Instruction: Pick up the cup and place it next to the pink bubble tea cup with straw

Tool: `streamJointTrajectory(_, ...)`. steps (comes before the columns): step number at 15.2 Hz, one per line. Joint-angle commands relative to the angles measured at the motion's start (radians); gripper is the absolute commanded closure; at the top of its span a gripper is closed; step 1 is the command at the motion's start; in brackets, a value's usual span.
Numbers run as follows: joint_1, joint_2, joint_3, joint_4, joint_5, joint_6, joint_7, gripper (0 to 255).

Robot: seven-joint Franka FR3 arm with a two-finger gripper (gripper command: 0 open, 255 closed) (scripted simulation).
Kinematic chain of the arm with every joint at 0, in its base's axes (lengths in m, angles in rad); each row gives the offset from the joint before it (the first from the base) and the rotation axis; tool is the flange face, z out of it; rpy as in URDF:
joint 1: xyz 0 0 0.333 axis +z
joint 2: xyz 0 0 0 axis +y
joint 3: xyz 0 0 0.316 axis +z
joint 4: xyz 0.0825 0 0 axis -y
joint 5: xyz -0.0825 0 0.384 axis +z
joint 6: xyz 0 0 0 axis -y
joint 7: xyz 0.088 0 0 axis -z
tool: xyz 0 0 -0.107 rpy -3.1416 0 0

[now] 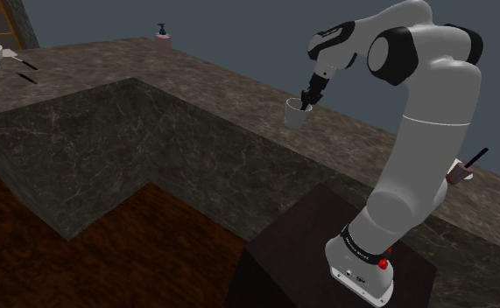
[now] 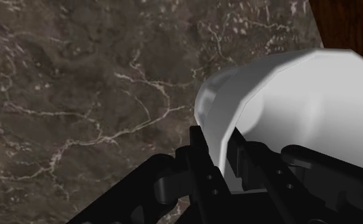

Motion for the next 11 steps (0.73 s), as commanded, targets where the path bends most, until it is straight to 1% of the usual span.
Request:
streamJointTrajectory(1,0.002,-0.012,-0.003,0.015,-0.009,-0.024,0.009,255)
streamJointTrajectory(11,0.004,-0.049,-0.014,0.102,-0.039,-0.139,0.043,255)
